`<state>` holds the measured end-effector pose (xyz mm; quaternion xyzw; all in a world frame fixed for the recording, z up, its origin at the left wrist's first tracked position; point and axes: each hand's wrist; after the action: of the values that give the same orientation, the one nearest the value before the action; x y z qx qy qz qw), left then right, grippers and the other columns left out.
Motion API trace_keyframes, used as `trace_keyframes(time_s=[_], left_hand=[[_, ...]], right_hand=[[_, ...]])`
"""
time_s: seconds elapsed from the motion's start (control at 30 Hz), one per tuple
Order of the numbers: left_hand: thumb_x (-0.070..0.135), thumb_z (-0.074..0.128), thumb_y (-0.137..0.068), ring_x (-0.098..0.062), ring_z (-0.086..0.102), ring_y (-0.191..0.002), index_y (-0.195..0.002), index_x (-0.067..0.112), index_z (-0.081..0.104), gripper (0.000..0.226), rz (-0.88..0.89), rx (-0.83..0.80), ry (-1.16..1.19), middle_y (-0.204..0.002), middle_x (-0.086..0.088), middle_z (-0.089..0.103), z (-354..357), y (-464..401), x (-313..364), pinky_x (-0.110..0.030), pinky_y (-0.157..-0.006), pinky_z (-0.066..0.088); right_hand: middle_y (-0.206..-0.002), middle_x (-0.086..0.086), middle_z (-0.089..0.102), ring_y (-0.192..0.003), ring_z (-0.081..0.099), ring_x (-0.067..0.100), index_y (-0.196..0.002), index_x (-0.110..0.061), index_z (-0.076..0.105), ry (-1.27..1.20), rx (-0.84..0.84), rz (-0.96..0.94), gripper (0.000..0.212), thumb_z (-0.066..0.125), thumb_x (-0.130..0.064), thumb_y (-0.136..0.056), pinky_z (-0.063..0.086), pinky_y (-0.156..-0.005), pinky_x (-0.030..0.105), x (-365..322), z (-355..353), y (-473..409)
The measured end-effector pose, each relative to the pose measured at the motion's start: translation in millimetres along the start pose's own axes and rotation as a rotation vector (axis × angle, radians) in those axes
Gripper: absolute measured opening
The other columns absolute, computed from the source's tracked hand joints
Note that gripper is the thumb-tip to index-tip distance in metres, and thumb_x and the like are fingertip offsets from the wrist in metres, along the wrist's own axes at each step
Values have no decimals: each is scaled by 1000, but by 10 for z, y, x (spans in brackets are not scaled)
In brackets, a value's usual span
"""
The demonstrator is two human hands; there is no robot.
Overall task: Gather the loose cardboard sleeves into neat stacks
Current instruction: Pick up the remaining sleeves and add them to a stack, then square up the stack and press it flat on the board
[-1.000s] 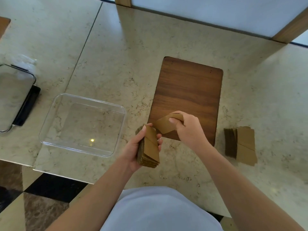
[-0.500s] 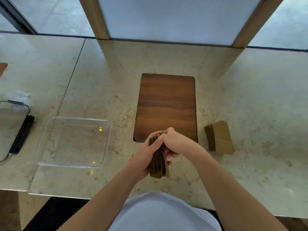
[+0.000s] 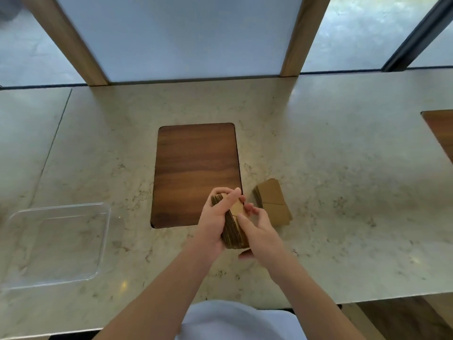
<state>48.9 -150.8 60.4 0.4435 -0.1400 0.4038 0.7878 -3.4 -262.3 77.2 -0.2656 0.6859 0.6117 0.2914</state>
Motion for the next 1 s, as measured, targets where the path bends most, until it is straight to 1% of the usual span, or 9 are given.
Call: trace_keyframes(time_s=[0.13,0.27,0.4,0.53,0.63,0.7,0.83,0.93,1.0], left_hand=[[14,72,-94,-37,72,-105,-131,17,44,46,-24,65,-244,-119,-23,71,329,-118,-124,-52,-89,61],[25,81,-89,-27,69,-107,-125,15,41,55,-89,233,-400,-122,-13,64,602,-302,-222,-37,-72,60],[22,65,-99,-22,68,-106,-129,11,54,34,-76,274,-542,-120,-10,69,714,-438,-447,-39,-94,56],[19,52,-102,-17,60,-67,-125,16,58,24,-170,359,-520,-77,-4,63,847,-534,-514,-31,-64,51],[19,50,-104,-18,52,-60,-125,13,59,23,-226,390,-537,-71,-5,57,935,-595,-513,-29,-56,45],[20,51,-104,-18,54,-62,-121,11,62,22,-236,390,-522,-72,-6,59,965,-632,-514,-29,-59,46],[22,55,-103,-18,62,-77,-95,9,66,19,-233,377,-520,-87,-5,67,997,-697,-512,-30,-72,49],[25,60,-101,-15,67,-90,-113,11,66,19,-215,369,-495,-100,-3,70,995,-716,-464,-28,-69,50],[35,68,-93,-27,66,-113,-134,11,58,48,-233,359,-517,-123,-10,69,911,-731,-419,-36,-88,54]], right_hand=[[-107,-1,70,-96,69,16,-127,-26,58,-13,86,-12,29,49,-44,-105,58,-71,32,3,-352,-86],[-119,4,65,-110,63,22,-132,-16,55,148,294,-185,34,51,-37,-105,53,-97,42,36,-511,-194],[-125,9,58,-114,55,28,-137,-12,52,394,436,-222,40,49,-35,-105,47,-95,43,83,-571,-307],[-132,5,52,-124,46,26,-135,-17,49,637,477,-183,38,43,-39,-104,45,-99,43,129,-485,-387],[-157,7,36,-145,29,27,-144,-15,42,651,460,-121,46,43,-39,-105,33,-111,48,116,-520,-464],[-165,7,28,-152,21,26,-151,-12,36,623,420,-105,52,42,-39,-106,26,-118,49,90,-549,-515],[-153,7,47,-143,39,26,-147,-10,42,522,387,-76,52,43,-39,-103,27,-117,49,61,-610,-590],[-156,9,45,-144,38,26,-154,-10,35,468,370,-79,60,45,-41,-103,25,-119,49,15,-689,-656],[-160,9,39,-148,34,27,-158,-10,29,407,402,-95,68,47,-46,-103,23,-121,50,23,-778,-685]])
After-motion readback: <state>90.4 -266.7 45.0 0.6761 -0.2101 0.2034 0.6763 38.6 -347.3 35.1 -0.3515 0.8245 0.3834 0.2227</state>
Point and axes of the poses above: each hand's wrist, its own y-axis away from the middle knuckle, its own z-axis out of the palm, x = y × z
